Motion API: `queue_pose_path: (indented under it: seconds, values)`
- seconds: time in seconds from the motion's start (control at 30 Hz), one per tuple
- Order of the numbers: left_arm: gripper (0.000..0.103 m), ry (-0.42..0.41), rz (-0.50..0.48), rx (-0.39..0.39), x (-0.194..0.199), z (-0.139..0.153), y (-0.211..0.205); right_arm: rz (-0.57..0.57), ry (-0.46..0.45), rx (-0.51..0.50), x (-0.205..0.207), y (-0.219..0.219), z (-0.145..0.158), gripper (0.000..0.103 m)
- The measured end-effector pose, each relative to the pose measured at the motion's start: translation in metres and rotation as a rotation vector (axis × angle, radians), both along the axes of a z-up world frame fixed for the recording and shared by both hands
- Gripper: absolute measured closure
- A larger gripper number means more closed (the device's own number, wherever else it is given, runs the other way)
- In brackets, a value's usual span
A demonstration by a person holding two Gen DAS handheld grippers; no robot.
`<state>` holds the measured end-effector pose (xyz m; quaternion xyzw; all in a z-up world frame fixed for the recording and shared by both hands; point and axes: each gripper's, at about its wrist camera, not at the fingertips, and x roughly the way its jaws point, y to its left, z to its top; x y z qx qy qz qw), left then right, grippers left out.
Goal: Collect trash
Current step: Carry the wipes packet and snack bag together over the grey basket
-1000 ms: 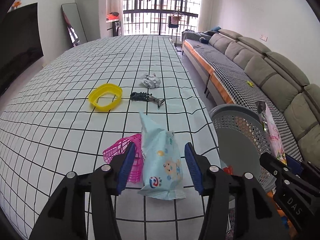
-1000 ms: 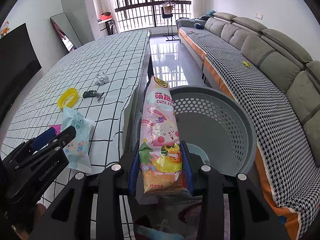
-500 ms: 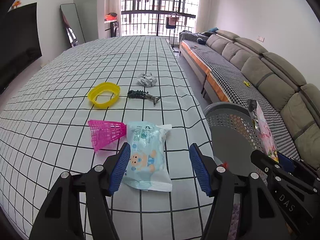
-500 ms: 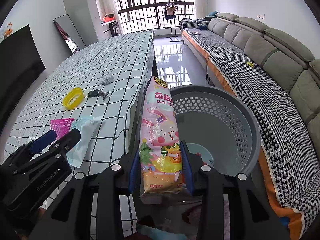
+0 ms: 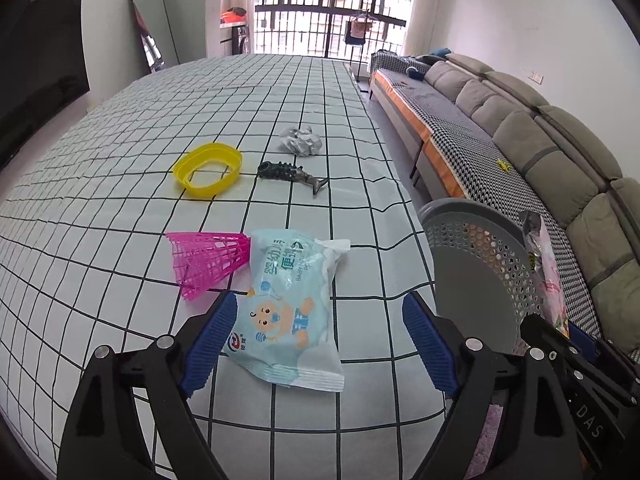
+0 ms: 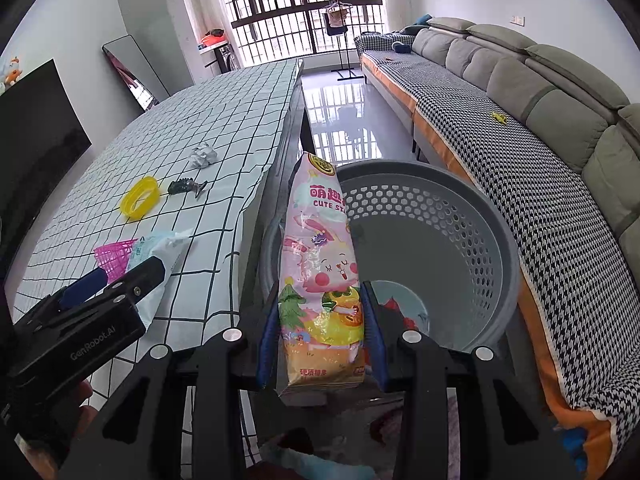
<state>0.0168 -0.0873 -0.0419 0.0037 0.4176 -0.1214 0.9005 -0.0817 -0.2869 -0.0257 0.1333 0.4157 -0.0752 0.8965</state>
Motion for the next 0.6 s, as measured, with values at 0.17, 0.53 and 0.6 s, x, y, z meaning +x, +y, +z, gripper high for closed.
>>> queue_pose_path:
  seconds: [0.17, 0.53, 0.6]
  values:
    - [0.017, 0.039, 0.032, 0.013, 0.013, -0.01, 0.001, 0.008, 0.001, 0.005, 0.001, 0.001, -0.002, 0.067]
    - [0.046, 0.1, 0.001, 0.04, 0.021, -0.028, -0.009, 0.003, -0.002, 0.015, 0.0, -0.004, -0.004, 0.067]
    - [0.049, 0.097, -0.009, 0.036, 0.018, -0.027, -0.01, -0.001, -0.005, 0.018, -0.001, -0.006, -0.004, 0.067]
